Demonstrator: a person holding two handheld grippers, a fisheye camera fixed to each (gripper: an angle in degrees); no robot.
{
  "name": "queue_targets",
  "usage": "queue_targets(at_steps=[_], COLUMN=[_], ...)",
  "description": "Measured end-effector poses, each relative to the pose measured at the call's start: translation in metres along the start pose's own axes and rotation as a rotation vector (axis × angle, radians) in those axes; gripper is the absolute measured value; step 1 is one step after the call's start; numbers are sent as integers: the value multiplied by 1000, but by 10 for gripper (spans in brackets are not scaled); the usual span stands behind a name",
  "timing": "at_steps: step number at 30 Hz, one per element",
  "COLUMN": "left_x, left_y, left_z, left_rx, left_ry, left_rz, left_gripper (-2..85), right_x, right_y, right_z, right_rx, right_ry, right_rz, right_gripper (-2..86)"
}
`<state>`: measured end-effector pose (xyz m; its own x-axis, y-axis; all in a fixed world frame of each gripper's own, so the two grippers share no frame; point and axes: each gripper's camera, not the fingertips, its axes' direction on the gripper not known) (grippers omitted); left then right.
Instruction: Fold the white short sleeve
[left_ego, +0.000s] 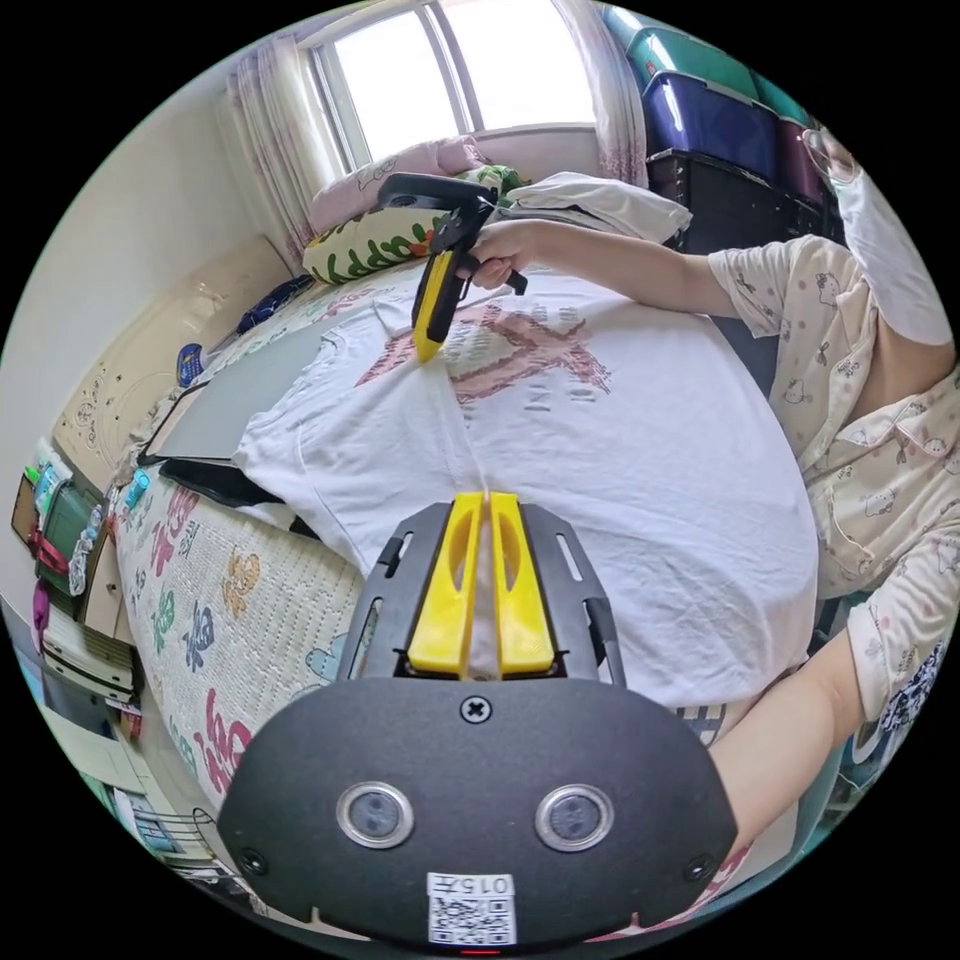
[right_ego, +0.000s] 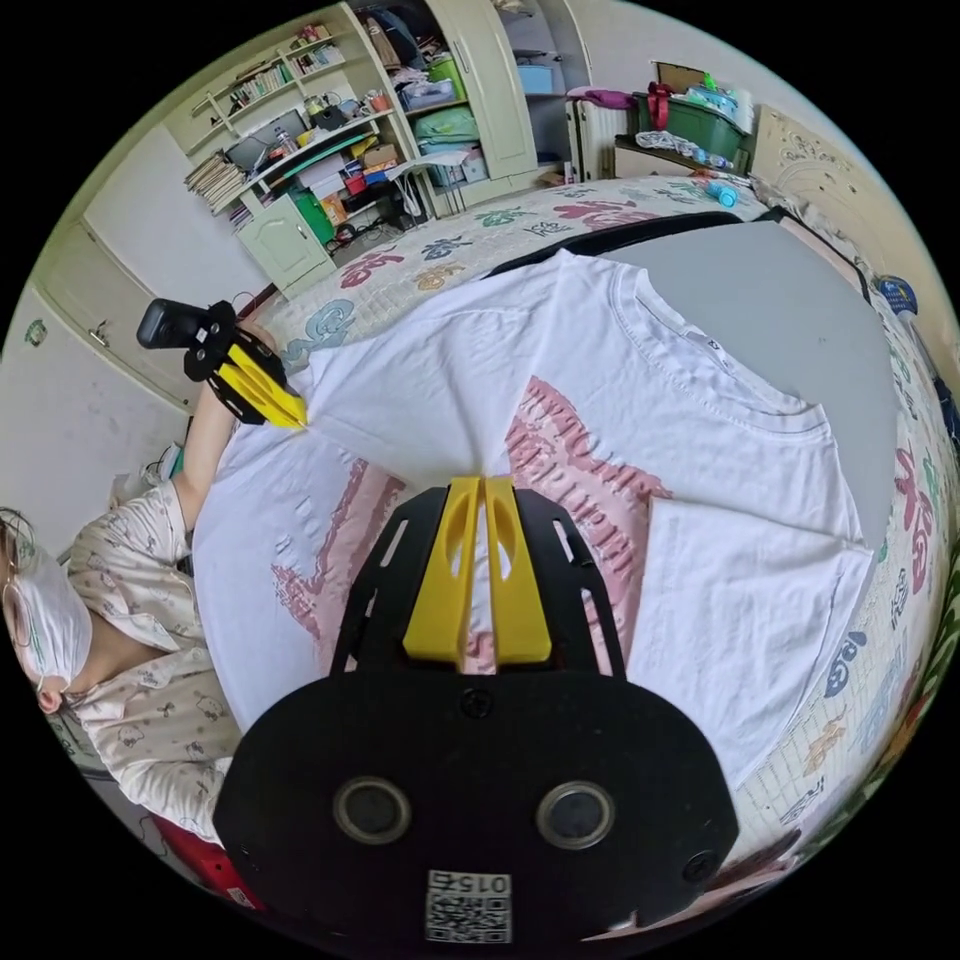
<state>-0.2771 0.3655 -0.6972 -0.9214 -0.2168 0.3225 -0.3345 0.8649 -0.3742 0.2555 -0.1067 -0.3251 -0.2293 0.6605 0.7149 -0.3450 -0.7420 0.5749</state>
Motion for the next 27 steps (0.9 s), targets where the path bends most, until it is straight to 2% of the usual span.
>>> queue_targets(at_steps=[4, 6, 8, 9, 14, 18, 22, 27], left_x=[-1, -13, -38, -42, -41, -49, -60, -64], left_y=[18, 31, 44, 47, 60, 77, 97, 115], left_z=[-27, -40, -41, -38, -14, -5, -1, 8], left_rx=[85, 116, 49, 18, -127, -158, -155, -164], left_ry=[-30, -140, -330, -353, -306, -287, -266, -280], left_rz=[6, -72, -238, -261, -231, -239, -257, -240], left_gripper=[11, 19, 42, 50, 67, 53, 46, 37], right_x=[-3, -1, 0, 0, 0, -15, -10, -27], right_y=[0, 0, 0, 0, -18, -49, -105, -151], right_z=[-9, -19, -28, -28, -21, 10, 54, 67], right_rx=[29, 85, 151, 166, 245, 224, 119, 158], right_ry=[7, -11, -16, -8, -9, 11, 100, 108], right_rz=[9, 28, 58, 65, 165, 161, 225, 204], right_gripper=[47, 63, 72, 72, 65, 63, 64, 58])
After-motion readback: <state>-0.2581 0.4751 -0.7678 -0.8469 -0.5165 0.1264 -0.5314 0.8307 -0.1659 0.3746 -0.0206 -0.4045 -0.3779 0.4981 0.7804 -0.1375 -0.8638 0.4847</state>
